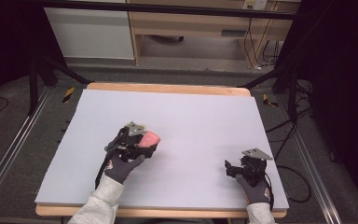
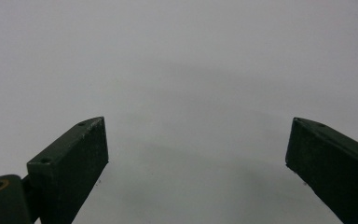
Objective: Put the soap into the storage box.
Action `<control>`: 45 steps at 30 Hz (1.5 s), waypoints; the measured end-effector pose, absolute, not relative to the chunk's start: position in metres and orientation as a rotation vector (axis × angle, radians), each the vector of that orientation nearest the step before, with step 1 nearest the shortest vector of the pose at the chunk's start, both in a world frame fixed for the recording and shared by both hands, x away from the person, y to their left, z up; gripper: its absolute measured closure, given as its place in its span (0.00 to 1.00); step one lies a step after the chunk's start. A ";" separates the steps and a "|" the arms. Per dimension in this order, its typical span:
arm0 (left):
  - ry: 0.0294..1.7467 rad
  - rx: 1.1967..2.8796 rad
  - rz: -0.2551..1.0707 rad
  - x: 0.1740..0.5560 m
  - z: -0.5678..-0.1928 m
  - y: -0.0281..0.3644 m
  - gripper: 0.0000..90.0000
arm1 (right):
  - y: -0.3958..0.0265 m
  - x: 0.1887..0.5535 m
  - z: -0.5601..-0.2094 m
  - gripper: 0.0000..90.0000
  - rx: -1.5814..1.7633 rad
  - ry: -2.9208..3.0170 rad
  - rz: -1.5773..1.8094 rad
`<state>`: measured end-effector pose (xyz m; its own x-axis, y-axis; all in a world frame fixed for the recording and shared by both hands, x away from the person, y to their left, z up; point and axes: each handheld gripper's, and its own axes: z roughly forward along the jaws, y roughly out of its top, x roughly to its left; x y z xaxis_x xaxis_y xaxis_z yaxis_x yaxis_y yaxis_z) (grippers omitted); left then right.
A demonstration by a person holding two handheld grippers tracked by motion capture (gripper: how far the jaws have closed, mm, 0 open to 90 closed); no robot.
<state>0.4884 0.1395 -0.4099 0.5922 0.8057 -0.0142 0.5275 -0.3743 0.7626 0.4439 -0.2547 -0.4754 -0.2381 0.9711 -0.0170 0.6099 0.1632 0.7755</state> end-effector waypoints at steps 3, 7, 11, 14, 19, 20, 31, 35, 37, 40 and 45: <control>1.065 2.064 0.484 0.490 -0.409 0.142 0.41 | -0.254 0.444 -0.476 0.07 1.490 1.921 0.899; 1.082 2.051 0.490 0.492 -0.408 0.148 0.41 | -0.254 0.444 -0.476 0.07 1.489 1.922 0.900; 1.099 2.035 0.495 0.494 -0.407 0.153 0.41 | -0.254 0.444 -0.475 0.07 1.487 1.923 0.903; 1.109 2.030 0.499 0.495 -0.406 0.157 0.41 | -0.254 0.444 -0.475 0.07 1.488 1.921 0.902; 1.127 2.012 0.505 0.498 -0.405 0.163 0.41 | -0.254 0.444 -0.475 0.07 1.487 1.922 0.902; 1.132 2.009 0.507 0.499 -0.405 0.165 0.41 | -0.254 0.444 -0.475 0.07 1.485 1.924 0.901; 1.178 1.980 0.519 0.508 -0.404 0.178 0.41 | -0.253 0.444 -0.475 0.07 1.490 1.924 0.901; 1.190 1.980 0.520 0.512 -0.406 0.181 0.41 | -0.253 0.444 -0.475 0.07 1.490 1.922 0.902; 1.194 1.981 0.520 0.513 -0.407 0.181 0.41 | -0.253 0.444 -0.475 0.07 1.488 1.922 0.900; 1.204 1.980 0.521 0.516 -0.409 0.182 0.41 | -0.253 0.444 -0.475 0.07 1.491 1.922 0.902; 1.213 1.987 0.525 0.520 -0.412 0.182 0.41 | -0.253 0.445 -0.476 0.07 1.481 1.926 0.897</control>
